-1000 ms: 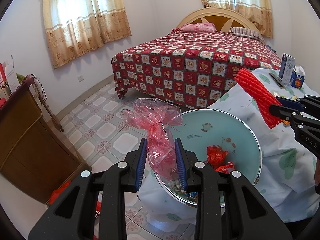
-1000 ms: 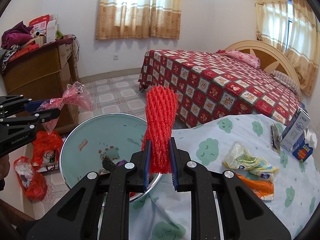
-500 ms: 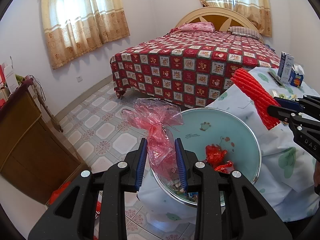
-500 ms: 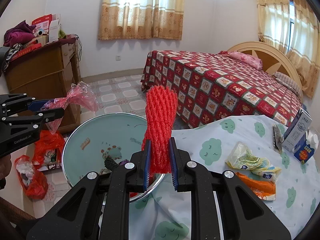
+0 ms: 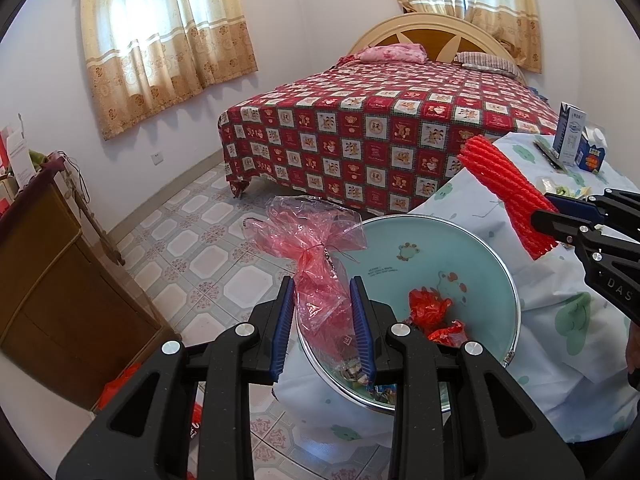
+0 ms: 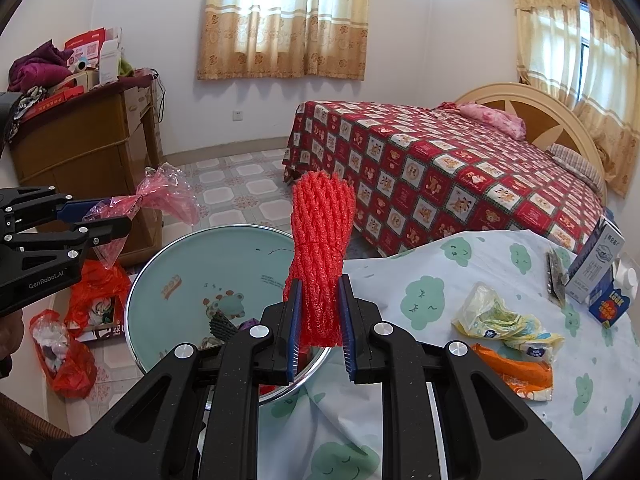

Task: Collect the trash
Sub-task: 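Hold the pink bag over the bucket while the right gripper carries the red mesh toward it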

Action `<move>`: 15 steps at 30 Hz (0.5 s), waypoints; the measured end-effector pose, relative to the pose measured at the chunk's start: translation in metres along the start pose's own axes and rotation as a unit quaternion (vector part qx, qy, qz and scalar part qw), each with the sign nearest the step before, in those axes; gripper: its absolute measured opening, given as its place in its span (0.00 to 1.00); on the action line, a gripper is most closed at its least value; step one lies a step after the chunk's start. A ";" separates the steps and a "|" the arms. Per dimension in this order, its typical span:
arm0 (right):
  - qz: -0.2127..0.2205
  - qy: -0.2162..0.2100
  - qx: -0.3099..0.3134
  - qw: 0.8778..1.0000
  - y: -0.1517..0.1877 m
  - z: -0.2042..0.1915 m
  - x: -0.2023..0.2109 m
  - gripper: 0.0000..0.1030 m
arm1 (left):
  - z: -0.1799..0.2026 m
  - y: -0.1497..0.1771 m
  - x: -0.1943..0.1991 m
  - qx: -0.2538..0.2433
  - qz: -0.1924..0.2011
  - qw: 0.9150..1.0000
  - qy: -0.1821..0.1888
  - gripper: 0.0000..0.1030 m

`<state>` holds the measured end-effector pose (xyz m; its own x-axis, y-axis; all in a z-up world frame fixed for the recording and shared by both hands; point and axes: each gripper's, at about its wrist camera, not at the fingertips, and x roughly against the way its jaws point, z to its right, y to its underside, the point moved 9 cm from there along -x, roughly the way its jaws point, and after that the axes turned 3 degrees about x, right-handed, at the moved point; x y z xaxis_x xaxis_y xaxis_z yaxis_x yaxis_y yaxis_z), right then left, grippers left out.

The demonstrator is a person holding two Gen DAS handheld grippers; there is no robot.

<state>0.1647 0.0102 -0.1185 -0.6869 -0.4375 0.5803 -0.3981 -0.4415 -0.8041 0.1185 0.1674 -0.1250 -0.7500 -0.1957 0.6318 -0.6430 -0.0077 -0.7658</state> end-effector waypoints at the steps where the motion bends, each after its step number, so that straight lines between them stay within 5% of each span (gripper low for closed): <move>1: 0.000 0.000 0.000 1.000 0.000 0.000 0.000 0.18 | 0.001 0.000 0.000 0.000 0.000 1.000 0.000 0.29; 15: 0.001 -0.006 0.006 1.000 0.000 -0.011 -0.001 0.18 | 0.005 0.000 0.000 -0.001 0.000 1.000 0.003 0.29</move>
<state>0.1588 0.0188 -0.1207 -0.6805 -0.4469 0.5807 -0.3902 -0.4497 -0.8034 0.1192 0.1628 -0.1260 -0.7508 -0.1891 0.6329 -0.6437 -0.0056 -0.7653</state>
